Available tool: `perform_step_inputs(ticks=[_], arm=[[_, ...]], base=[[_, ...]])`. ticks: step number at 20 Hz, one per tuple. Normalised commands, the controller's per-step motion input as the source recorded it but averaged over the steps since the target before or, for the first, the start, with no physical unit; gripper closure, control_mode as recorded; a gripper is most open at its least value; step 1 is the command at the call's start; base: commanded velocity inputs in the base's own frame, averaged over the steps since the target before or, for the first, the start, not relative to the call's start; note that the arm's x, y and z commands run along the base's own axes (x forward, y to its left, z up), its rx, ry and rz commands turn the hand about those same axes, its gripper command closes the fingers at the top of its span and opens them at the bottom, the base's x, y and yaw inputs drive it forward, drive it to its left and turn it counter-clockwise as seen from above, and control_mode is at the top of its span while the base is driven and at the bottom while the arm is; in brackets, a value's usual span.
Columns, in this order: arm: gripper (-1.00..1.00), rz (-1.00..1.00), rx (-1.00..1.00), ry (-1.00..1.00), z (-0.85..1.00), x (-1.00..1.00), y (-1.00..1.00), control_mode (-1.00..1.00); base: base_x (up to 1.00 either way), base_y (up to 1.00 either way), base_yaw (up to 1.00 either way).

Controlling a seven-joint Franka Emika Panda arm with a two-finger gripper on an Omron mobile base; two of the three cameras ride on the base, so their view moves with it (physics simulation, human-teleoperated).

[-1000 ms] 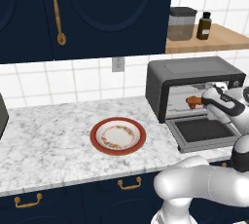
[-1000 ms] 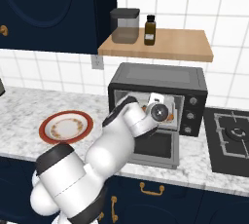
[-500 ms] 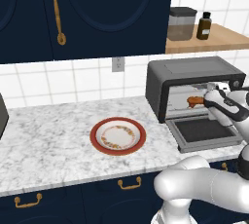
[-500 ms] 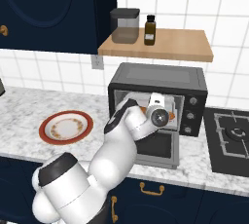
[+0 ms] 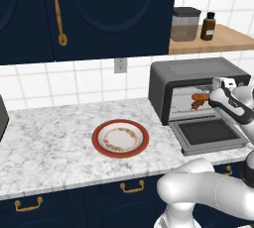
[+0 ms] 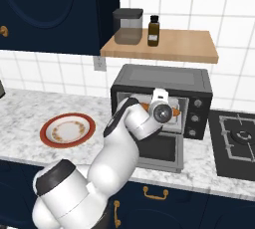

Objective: Pick up the kebab skewer and baguette bread, and place them inside the toaster oven. Close the toaster oven door and start by setting the timer.

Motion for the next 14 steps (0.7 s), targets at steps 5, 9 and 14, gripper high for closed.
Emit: perform_step_inputs(ticks=[5, 9, 14], arm=[[1.00, 0.00, -0.01, -0.05, -0.15, 0.00, 0.01, -1.00], [1.00, 0.00, 0.00, -0.03, -0.04, 0.00, 0.00, -1.00], [1.00, 0.00, -0.01, 0.00, -0.01, 0.03, 0.00, -1.00]], base=[[0.00, 0.00, 0.00], [0.00, 0.00, 0.00], [0.00, 0.00, 0.00]])
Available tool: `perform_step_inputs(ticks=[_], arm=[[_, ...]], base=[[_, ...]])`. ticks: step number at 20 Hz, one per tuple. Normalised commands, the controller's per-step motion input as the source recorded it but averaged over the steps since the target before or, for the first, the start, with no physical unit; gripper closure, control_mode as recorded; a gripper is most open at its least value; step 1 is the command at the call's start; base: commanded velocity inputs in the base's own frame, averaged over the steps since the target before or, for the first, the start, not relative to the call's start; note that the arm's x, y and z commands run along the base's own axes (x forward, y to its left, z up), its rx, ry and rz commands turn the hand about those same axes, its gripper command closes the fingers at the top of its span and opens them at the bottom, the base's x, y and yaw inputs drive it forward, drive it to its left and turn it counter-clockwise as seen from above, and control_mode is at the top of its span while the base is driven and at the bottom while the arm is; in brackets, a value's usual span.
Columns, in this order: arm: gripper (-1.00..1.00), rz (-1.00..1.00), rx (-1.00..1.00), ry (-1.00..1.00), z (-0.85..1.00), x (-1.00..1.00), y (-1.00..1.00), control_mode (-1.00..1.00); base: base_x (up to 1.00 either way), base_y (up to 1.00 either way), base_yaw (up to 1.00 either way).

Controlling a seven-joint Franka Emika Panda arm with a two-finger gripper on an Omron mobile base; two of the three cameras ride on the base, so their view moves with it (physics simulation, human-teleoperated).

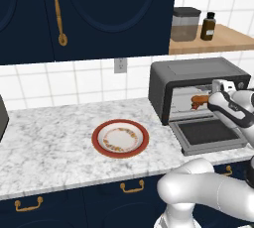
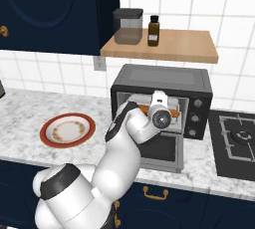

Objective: Pick up the kebab skewer and baguette bread, and place them inside the toaster oven. Close the toaster oven door and start by setting the timer.

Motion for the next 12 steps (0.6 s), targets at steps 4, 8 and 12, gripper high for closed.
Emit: perform_step_inputs(ticks=[4, 8, 12], arm=[[1.00, 0.00, -0.04, 0.00, -0.05, 0.00, 0.00, -1.00], [1.00, 0.00, -0.03, 0.00, -0.10, 0.00, 0.01, -1.00], [1.00, 0.00, -0.02, 0.00, -0.15, 0.00, 0.07, -1.00]], base=[[0.00, 0.00, 0.00], [0.00, 0.00, 0.00], [0.00, 0.00, 0.00]])
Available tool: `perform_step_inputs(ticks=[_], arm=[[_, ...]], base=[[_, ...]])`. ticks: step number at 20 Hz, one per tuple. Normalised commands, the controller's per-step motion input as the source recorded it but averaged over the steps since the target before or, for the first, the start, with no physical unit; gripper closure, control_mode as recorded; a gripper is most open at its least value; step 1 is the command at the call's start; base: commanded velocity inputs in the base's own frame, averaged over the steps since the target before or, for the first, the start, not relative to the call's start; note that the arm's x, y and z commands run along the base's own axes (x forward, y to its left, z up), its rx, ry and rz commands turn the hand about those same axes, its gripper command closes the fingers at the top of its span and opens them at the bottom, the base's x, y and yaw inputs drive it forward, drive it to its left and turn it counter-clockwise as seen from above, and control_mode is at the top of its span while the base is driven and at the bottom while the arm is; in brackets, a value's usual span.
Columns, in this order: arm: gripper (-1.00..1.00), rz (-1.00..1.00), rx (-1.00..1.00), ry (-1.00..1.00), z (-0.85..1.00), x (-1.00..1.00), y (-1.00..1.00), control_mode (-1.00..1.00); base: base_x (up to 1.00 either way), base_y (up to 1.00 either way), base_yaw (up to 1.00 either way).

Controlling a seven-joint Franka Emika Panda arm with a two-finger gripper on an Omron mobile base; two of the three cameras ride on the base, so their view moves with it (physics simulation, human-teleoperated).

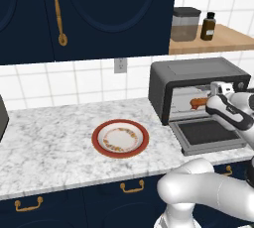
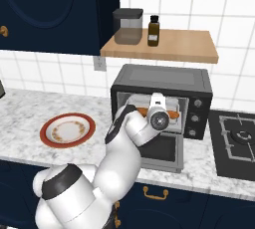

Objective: Pick up the kebab skewer and baguette bread, and place them inside the toaster oven. Close the toaster oven door and start by setting the timer.

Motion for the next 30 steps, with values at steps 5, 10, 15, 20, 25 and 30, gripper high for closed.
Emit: perform_step_inputs(ticks=[5, 10, 15, 20, 25, 30], arm=[[1.00, 0.00, 0.00, 0.00, 0.00, 0.10, 0.01, -1.00], [-1.00, 0.00, -0.02, 0.00, 0.02, 0.21, 0.00, -1.00], [-1.00, 0.00, -0.03, 0.00, 0.00, 0.08, 0.00, -1.00], [-1.00, 0.00, -0.02, 0.00, 0.00, 0.00, 0.00, -1.00], [-1.00, 0.00, -0.02, 0.00, 0.00, 0.00, 0.00, -1.00], [-1.00, 0.00, -0.01, 0.00, 0.00, -0.24, -0.06, -1.00]], base=[[0.00, 0.00, 0.00], [0.00, 0.00, 0.00], [0.00, 0.00, 0.00], [0.00, 0.00, 0.00], [0.00, 0.00, 0.00], [0.00, 0.00, 0.00]])
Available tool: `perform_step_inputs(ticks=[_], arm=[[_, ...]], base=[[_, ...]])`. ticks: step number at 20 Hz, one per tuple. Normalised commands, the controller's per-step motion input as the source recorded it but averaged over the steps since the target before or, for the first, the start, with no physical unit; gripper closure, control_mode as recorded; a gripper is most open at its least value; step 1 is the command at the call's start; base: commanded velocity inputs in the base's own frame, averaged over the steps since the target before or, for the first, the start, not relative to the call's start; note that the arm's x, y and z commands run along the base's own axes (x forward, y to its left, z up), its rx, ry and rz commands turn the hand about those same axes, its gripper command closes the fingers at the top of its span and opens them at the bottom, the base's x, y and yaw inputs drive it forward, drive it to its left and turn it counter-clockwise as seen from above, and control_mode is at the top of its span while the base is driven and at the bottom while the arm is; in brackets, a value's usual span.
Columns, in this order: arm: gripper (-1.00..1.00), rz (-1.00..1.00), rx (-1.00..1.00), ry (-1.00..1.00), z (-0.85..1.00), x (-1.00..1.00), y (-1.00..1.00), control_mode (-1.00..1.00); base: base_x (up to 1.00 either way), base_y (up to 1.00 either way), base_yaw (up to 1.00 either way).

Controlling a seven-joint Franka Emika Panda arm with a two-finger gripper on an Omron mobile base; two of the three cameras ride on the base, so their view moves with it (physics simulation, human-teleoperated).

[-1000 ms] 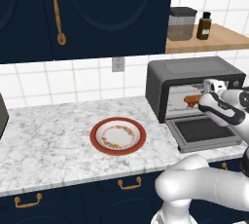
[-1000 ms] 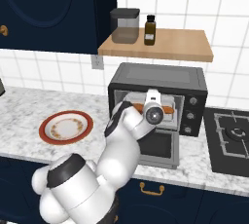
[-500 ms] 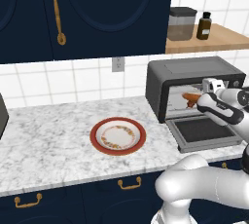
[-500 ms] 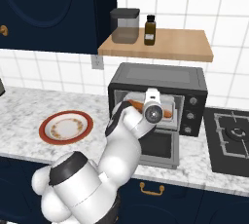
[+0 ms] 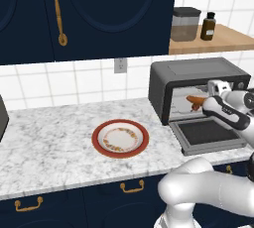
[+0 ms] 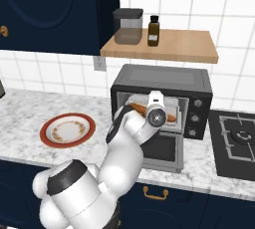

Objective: Pick up the kebab skewer and baguette bread, and place them inside the toaster oven. Close the toaster oven door and start by setting the timer.

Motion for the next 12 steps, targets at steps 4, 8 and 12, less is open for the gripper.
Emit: perform_step_inputs(ticks=[4, 8, 12], arm=[[-1.00, 0.00, 0.00, 0.00, 0.01, -0.39, -0.07, -1.00], [-1.00, 0.00, 0.00, 0.00, 0.36, -0.01, -0.04, -1.00], [-1.00, 0.00, 0.00, 0.05, 0.71, -0.07, 0.00, -1.00]], base=[[0.00, 0.00, 0.00], [0.00, 0.00, 0.00], [0.00, 0.00, 0.00]])
